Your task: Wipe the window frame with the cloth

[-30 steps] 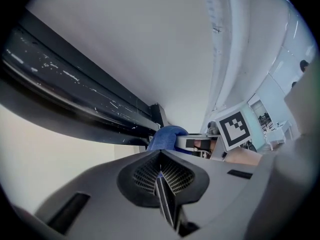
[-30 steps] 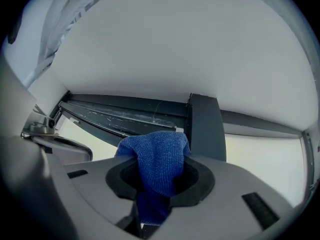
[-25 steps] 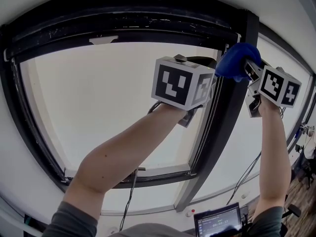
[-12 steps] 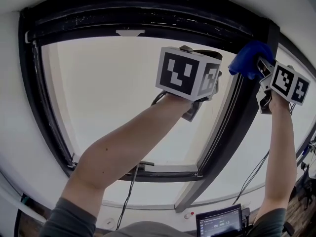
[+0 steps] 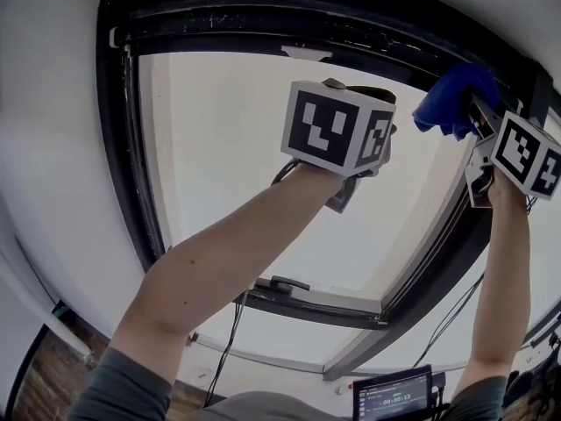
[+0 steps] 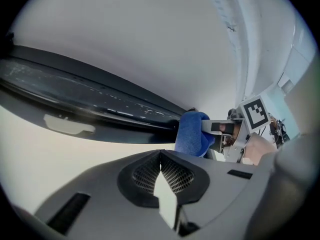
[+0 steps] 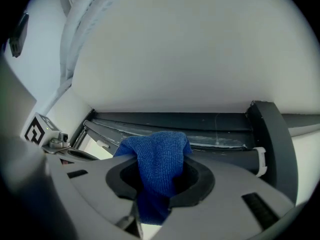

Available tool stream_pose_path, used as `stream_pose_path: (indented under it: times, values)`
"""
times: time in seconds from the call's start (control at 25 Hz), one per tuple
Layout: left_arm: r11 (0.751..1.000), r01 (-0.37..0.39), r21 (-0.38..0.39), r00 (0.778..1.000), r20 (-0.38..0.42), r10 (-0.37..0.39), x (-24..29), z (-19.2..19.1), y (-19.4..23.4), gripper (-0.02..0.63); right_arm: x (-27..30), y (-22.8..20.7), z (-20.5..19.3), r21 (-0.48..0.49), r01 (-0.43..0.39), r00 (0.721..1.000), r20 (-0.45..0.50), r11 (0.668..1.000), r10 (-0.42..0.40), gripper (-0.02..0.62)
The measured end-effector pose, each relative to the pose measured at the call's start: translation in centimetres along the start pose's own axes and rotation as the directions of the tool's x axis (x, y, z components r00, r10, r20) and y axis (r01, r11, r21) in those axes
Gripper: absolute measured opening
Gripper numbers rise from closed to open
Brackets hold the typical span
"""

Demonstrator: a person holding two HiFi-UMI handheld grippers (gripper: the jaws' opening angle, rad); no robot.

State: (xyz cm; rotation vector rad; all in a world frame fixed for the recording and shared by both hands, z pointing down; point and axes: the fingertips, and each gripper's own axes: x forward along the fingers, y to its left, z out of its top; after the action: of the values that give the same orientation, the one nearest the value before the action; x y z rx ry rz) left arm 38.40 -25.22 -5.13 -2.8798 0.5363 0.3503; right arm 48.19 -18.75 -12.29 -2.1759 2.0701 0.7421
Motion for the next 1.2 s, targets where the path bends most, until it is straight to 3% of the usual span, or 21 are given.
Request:
stream_pose_path:
  times: [0.24,0.44,0.64,0.88,1.04,1.2]
  values:
    - [0.989,-0.14,0.037,0.99,0.002,0.14,-5.2,0.6,5.4,0.009,3.3,7.1,1.1,0.007,-0.126,0.991,0.04,0.992,0.126,0.12]
    - [0.966,-0.25,0.066,0.968,0.026,0.249,-10.6,1.7,10.4,0.009,6.8,12.9,1.5,0.005,-0.188,0.979,0.077,0.982,0.187,0.12]
    - [0.957,-0.282,0.069,0.959,0.029,0.28,-16.8,3.7,10.8,0.009,5.6,19.0,3.9,-0.009,-0.237,0.968,0.077,0.971,0.237,0.12]
    - [0.92,-0.386,0.065,0.922,0.057,0.383,-23.2,4.9,17.8,0.009,11.1,27.1,4.4,-0.002,-0.329,0.94,0.096,0.944,0.328,0.12]
    - [0.922,-0.387,0.014,0.921,0.043,0.386,-26.9,5.0,20.1,0.009,13.1,31.6,5.0,-0.001,-0.358,0.929,0.097,0.934,0.356,0.12]
    - [0.887,-0.453,0.082,0.891,0.039,0.452,-30.2,5.3,23.0,0.009,15.3,35.7,5.5,0.004,-0.394,0.914,0.111,0.919,0.391,0.12]
